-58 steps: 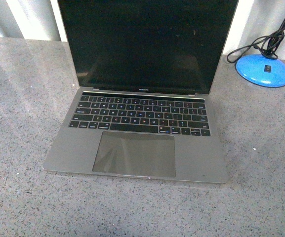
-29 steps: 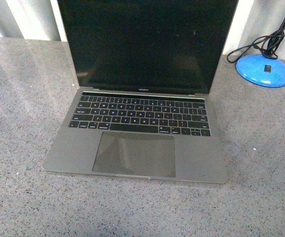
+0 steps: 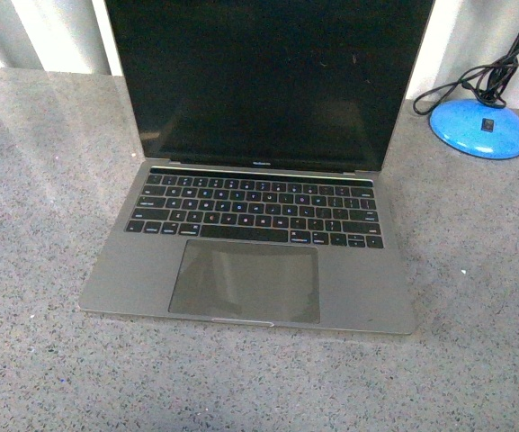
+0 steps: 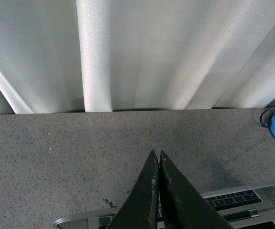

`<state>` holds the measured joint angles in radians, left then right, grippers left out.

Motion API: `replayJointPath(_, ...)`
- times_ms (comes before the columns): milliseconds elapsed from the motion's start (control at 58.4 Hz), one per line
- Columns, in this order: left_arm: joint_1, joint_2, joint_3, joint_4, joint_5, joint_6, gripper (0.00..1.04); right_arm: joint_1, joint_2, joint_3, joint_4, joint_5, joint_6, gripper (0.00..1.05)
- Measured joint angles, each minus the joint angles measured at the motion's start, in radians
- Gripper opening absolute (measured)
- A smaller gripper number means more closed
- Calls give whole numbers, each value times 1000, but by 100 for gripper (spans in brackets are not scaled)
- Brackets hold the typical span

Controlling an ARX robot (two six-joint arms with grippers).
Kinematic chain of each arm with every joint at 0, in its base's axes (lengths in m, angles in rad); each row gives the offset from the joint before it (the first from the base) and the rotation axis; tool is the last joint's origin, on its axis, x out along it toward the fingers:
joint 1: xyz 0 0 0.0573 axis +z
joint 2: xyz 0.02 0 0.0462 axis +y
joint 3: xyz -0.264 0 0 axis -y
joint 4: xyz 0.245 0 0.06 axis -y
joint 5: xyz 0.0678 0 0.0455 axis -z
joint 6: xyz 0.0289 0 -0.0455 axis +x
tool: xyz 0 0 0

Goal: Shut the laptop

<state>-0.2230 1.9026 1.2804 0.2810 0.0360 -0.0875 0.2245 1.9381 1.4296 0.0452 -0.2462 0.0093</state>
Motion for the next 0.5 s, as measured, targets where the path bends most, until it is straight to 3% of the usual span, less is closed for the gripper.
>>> replayJointPath(496,0,4,-28,14,-4,-3,4,-4,11,-19,14,-18,-1,1)
